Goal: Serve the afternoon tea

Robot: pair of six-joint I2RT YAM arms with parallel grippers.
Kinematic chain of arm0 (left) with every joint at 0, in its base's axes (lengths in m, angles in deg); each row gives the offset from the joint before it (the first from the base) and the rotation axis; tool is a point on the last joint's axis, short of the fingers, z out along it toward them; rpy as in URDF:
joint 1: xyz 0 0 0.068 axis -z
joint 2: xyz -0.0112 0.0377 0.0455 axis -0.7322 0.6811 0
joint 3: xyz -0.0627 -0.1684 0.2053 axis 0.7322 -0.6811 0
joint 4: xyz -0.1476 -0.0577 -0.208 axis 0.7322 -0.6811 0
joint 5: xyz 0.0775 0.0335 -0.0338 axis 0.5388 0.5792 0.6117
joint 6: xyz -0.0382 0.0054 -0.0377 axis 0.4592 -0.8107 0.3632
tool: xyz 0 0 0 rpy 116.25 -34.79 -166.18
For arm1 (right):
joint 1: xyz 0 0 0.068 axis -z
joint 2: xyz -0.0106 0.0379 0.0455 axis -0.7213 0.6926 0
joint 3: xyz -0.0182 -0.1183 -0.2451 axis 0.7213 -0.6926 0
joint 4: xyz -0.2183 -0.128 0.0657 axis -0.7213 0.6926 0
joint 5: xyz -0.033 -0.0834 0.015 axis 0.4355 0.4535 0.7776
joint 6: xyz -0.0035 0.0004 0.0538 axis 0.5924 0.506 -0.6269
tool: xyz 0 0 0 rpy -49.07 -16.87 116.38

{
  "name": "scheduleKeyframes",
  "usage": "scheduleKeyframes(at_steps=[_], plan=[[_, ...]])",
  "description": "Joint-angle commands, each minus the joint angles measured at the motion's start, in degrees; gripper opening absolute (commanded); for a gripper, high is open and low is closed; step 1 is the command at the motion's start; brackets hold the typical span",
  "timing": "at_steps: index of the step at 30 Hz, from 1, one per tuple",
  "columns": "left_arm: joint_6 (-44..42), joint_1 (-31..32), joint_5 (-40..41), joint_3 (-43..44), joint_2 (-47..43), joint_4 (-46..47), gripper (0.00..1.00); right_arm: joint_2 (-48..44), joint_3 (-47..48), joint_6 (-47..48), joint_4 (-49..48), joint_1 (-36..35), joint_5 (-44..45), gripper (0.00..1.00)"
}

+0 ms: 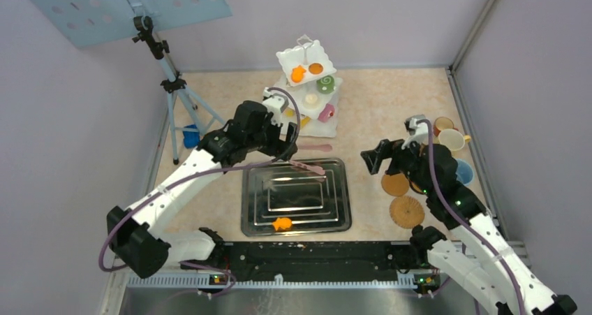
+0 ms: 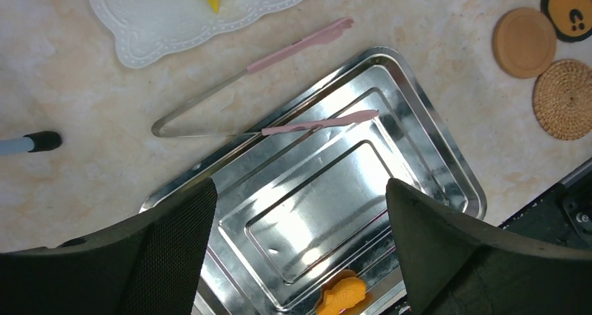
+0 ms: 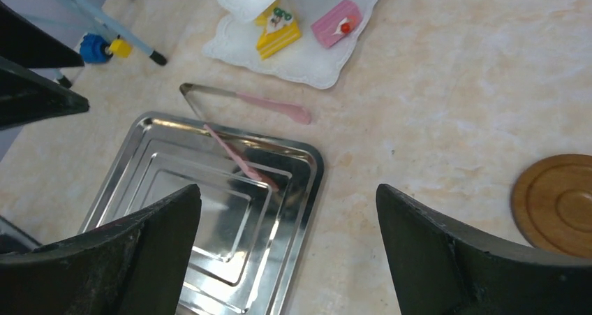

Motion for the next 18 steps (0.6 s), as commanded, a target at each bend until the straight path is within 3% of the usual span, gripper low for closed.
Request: scheduleKeyframes(at_steps=[1, 5, 9, 18], plan=[[-0.96, -0.23, 1.12, -1.48, -6.11, 1.35, 0.96, 8.0, -1.88, -3.43, -9.86, -0.43, -10.51, 0.94], [-1.73, -0.23, 0.56, -3.57, -10.35, 2.62, 0.97, 17.68, -2.2, -5.27, -17.11, -2.23, -14.04, 0.94], [-2.44, -0.26, 0.83, -6.76, -14.15, 4.55, 0.97, 26.46, 0.27, -2.6, -21.21, -8.34, -9.44, 0.94], [-2.96, -0.22, 2.84, -10.88, -21.56, 4.67, 0.99, 51.23, 13.28, 13.06, -25.21, -21.01, 1.92, 0.83]])
